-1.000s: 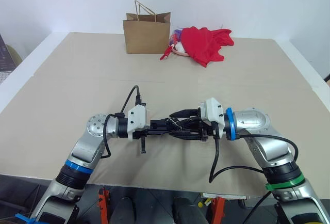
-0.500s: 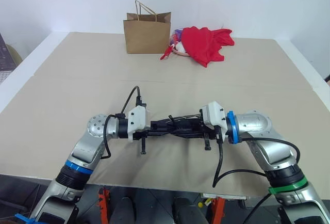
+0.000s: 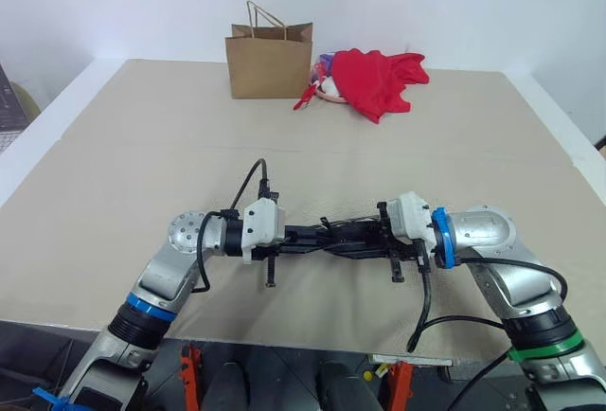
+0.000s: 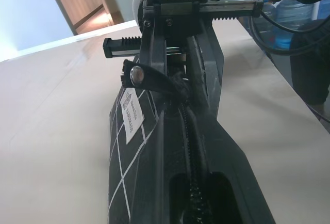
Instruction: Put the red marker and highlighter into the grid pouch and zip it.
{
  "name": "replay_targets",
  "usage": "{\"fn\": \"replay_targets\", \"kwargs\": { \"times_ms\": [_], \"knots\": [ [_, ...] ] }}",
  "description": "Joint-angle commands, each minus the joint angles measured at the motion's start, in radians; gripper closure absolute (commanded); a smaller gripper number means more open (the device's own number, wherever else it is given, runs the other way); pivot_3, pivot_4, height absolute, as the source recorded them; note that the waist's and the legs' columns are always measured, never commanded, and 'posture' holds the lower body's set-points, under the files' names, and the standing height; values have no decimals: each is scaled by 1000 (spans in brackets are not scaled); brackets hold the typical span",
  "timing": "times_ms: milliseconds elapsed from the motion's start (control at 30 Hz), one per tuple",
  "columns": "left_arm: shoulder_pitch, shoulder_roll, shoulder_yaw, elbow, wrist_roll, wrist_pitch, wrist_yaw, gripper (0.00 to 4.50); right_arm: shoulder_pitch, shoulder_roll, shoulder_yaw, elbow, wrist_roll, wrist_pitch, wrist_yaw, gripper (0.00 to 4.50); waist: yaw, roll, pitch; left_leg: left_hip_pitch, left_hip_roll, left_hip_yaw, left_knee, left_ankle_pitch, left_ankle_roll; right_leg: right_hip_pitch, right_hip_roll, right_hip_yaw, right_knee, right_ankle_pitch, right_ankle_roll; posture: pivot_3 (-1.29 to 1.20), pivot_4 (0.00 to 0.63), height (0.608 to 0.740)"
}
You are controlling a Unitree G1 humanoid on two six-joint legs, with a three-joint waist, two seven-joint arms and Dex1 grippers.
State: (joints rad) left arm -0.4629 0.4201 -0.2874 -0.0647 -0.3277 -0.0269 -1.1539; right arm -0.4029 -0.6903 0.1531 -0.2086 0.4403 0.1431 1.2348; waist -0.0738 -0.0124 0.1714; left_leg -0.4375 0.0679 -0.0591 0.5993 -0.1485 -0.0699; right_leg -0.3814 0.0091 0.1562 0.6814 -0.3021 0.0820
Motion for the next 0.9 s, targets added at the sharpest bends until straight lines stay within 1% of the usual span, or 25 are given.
{"fn": "replay_targets", "kwargs": {
  "times_ms": [33, 67, 133, 167, 200, 267, 333, 533, 800, 900],
  "knots": [
    [3, 45, 51, 32, 15, -10, -3, 4500, 0, -37, -74, -22, 58, 48, 15, 4169, 0, 0, 0, 0, 0, 0, 0, 0, 0, 0, 0, 0, 0, 0, 0, 0, 150, 740],
    [3, 44, 49, 31, 14, -10, -3, 4500, 0, -35, -66, -31, 63, 65, 11, 4169, 0, 0, 0, 0, 0, 0, 0, 0, 0, 0, 0, 0, 0, 0, 0, 0, 150, 740],
    [2, 41, 46, 30, 14, -10, -2, 4500, 1, -30, -51, -51, 62, 82, 6, 3139, 0, 0, 0, 0, 0, 0, 0, 0, 0, 0, 0, 0, 0, 0, 0, 0, 150, 740],
    [1, 42, 46, 30, 13, -10, -3, 4500, -1, -24, -47, -55, 55, 75, 2, 2812, -1, 0, 0, 0, 0, 0, 0, 0, 0, 0, 0, 0, 0, 0, 0, 0, 150, 740],
    [1, 43, 45, 31, 13, -12, -4, 4500, -2, -15, -48, -58, 54, 72, -6, 2198, -1, 0, 0, 0, 0, 0, 0, 0, 0, 0, 0, 0, 0, 0, 0, 0, 150, 740],
    [1, 44, 46, 33, 12, -14, -5, 4500, -8, -7, -54, -66, 74, 99, -18, 1356, -1, 0, 0, 0, 0, 0, 0, 0, 0, 0, 0, 0, 0, 0, 0, 0, 150, 740],
    [3, 44, 48, 33, 12, -14, -7, 4500, -8, -8, -57, -72, 77, 109, -19, 343, -1, 0, 0, 0, 0, 0, 0, 0, 0, 0, 0, 0, 0, 0, 0, 0, 150, 740],
    [11, 45, 51, 25, 15, -11, 1, 4500, 12, 9, -38, -59, 56, 98, -18, 343, -1, 0, 0, 0, 0, 0, 0, 0, 0, 0, 0, 0, 0, 0, 0, 0, 150, 740],
    [19, 48, 38, 23, 30, -29, -10, 4500, -66, 67, -1, -18, 35, 164, -52, 343, -2, 0, 0, 0, 0, 0, 0, 0, 0, 0, 0, 0, 0, 0, 0, 0, 150, 740],
    [19, 41, 40, 18, 28, -24, -6, 4500, -104, 83, 5, -6, 42, 230, -74, 343, -1, 0, 0, 0, 0, 0, 0, 0, 0, 0, 0, 0, 0, 0, 0, 0, 150, 740]
  ]
}}
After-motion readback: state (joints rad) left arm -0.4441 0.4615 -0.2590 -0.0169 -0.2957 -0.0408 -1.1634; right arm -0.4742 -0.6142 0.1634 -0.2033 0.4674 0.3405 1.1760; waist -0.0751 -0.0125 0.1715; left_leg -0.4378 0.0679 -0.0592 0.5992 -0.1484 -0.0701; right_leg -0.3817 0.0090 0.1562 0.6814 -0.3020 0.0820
